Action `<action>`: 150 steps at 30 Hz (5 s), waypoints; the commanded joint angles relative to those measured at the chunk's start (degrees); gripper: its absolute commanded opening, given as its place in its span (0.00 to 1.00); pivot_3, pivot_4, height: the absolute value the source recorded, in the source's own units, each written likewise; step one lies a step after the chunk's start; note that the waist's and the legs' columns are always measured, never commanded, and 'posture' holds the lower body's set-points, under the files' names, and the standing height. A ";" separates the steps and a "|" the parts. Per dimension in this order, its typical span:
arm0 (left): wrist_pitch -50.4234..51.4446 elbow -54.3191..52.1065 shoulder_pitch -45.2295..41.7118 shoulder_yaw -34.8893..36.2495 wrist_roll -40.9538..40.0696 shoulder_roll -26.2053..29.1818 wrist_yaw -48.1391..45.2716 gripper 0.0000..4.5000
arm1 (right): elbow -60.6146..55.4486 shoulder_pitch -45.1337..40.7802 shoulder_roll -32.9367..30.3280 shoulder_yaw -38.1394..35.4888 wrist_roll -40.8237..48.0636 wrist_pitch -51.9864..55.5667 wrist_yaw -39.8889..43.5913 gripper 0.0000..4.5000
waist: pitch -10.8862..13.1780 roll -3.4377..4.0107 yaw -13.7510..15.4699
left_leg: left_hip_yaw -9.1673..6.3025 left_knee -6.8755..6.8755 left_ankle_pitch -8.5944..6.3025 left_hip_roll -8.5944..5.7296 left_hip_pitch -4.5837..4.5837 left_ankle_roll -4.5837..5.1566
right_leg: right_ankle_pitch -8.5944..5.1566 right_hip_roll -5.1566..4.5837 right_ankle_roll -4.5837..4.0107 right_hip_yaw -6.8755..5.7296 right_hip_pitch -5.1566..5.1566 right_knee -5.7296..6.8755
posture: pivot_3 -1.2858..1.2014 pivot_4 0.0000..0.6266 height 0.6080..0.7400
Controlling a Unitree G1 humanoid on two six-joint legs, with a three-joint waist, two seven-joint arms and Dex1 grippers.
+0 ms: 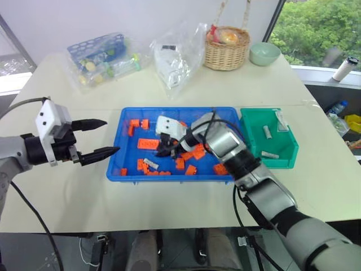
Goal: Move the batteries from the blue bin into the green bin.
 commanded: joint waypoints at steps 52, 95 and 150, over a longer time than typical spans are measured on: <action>-4.81 4.47 -7.39 -6.79 2.70 -0.86 -5.18 1.00 | 2.24 -0.96 -3.41 6.73 3.56 -6.67 -5.71 0.66 | -0.03 -0.05 0.36 | -0.02 0.01 0.00 0.00 0.02 0.01 | 0.00 0.02 0.00 0.00 0.05 -0.04 | 0.52 0.24 0.97; -6.13 9.20 -16.82 -15.18 3.77 -8.39 -7.83 1.00 | -36.75 20.23 -39.91 -36.95 22.88 22.00 -20.33 0.89 | 0.07 0.00 0.65 | -0.04 0.04 -0.01 -0.02 -0.01 0.05 | -0.02 0.02 -0.01 0.02 0.10 -0.24 | 0.52 0.24 0.97; -4.85 7.07 -15.34 -13.18 3.29 -7.74 -5.54 1.00 | -25.91 -1.40 -10.73 -26.85 36.97 36.30 -30.79 0.01 | 0.04 -0.07 0.79 | -0.08 0.07 -0.01 0.00 -0.06 0.06 | 0.00 0.04 0.02 0.00 0.12 -0.17 | 0.52 0.24 0.97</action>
